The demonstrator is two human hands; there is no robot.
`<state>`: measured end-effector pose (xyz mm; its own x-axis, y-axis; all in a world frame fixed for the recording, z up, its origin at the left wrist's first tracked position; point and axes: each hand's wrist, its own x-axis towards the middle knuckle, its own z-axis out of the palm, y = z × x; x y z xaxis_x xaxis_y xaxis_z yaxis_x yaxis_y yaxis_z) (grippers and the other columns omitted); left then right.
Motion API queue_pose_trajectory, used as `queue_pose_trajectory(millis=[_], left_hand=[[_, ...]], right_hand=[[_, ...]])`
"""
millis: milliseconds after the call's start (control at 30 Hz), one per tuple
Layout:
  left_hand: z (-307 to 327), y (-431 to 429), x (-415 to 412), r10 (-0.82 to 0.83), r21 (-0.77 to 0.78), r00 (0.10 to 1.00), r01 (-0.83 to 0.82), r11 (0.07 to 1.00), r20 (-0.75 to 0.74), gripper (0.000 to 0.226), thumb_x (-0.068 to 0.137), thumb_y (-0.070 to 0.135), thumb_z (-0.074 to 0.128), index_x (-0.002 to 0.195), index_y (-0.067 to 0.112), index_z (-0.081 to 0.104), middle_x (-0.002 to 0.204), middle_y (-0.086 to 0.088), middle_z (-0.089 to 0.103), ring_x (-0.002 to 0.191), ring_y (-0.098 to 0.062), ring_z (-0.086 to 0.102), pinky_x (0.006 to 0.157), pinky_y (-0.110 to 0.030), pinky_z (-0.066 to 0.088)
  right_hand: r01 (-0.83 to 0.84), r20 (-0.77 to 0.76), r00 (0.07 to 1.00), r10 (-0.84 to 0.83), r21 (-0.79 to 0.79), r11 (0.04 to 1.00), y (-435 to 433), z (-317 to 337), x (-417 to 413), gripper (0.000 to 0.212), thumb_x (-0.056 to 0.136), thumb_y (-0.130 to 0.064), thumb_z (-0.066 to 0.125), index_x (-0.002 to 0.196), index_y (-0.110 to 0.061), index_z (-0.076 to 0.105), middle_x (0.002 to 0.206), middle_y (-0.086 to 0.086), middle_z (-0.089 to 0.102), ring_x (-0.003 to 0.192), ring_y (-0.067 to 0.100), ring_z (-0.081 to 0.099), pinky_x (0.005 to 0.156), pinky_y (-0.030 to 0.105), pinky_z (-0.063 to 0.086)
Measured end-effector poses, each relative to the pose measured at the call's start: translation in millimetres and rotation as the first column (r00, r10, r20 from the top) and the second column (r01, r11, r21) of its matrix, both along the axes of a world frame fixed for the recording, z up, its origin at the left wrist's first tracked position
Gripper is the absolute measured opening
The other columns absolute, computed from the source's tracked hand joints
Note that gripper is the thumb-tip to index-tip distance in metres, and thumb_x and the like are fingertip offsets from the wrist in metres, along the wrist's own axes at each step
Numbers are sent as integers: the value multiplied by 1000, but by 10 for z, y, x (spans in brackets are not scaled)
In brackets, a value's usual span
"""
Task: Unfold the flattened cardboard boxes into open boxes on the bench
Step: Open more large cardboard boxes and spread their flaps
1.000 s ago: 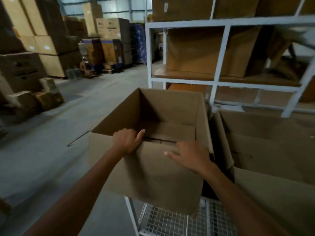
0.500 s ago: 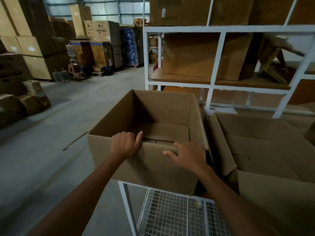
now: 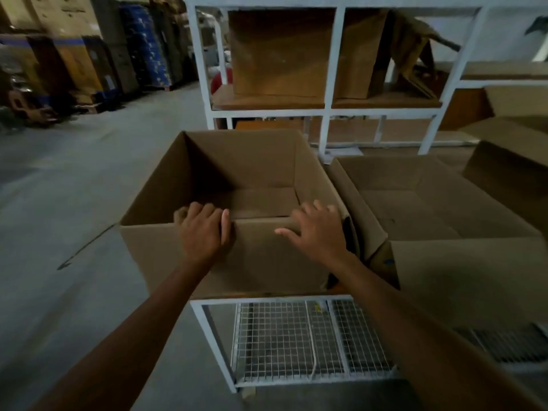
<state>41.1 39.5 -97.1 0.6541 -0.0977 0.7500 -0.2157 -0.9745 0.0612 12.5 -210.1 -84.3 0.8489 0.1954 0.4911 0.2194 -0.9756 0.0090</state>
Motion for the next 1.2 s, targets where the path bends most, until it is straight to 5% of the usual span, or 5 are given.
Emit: queue_pose_trajectory(millis=[300,467,767,1033,1200], left_hand=[[-232,-364,-628,-251,-362,966,211,908,-67,48,98,43,39,133,14,56,145,-13,46,147,-30,21,120,-49,7],[-282,-1068,-1444,-587,-631,807,420,652,-69,54,98,41,42,140,7,49,151,-12,41,147,-25,24,117,-47,25],[-731,-2513,-2853,-734,-934,665,164,318,-133,54,97,45,44,139,13,52,142,3,53,129,5,46,102,-12,39],[-876,-3270,-3086,-767,-932,633,206,299,-106,42,97,20,49,136,4,52,137,-7,56,128,-8,52,97,-13,43],[-632,-3625,-2633,-723,-895,684,259,364,-96,44,97,28,49,134,3,54,136,-6,56,120,8,52,91,-5,41]], right_hand=[[0,-150,987,62,381,924,-54,-154,-727,80,92,-53,56,157,-22,20,164,6,18,152,24,9,121,48,18],[70,-185,975,122,780,621,-313,-169,-1597,89,90,-45,65,157,-29,9,165,-2,15,149,15,19,116,40,30],[261,-261,965,-18,960,101,-1737,-672,-3142,67,93,-29,64,150,-36,30,152,-13,37,135,2,40,92,12,42],[321,-319,932,-175,947,-14,-2558,-1017,-3525,61,93,-23,65,148,-22,39,145,6,50,124,16,56,101,37,50],[303,-299,941,-157,953,2,-2932,-873,-3134,55,95,-24,62,146,-21,42,143,1,52,123,11,55,95,24,51]])
